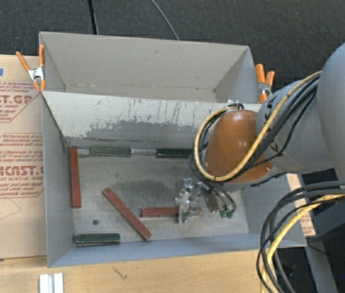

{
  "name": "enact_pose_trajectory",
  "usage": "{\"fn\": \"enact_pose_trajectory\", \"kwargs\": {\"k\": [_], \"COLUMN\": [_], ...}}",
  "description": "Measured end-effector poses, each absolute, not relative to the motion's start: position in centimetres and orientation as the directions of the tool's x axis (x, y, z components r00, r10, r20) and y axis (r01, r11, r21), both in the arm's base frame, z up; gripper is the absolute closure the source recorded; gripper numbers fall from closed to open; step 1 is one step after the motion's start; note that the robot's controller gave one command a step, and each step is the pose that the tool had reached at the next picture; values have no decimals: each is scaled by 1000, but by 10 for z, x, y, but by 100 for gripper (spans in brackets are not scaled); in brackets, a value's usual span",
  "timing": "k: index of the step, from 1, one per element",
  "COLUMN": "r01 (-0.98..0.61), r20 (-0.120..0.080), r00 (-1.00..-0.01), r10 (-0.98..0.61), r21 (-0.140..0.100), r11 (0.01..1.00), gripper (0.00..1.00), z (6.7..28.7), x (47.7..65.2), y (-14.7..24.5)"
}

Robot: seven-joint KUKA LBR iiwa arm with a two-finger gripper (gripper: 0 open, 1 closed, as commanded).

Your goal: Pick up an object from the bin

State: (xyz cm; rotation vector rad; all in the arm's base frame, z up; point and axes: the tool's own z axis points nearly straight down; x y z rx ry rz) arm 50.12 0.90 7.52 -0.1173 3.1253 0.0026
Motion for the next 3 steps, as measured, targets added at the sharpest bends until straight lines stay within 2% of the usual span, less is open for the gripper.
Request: {"fn": "enact_pose_trajectory", "kwargs": {"k": [1,2,3], "r01": [-282,-281,-297], "r20": [-2,-2,-2], "r00": [-959,-960,-955], "r10": [-282,-281,-297], "r21": [0,1,0], "r11": [960,960,955], "gripper": [100,100,100], "z": [181,181,219], "x": [533,533,531], "y": [20,20,22]}}
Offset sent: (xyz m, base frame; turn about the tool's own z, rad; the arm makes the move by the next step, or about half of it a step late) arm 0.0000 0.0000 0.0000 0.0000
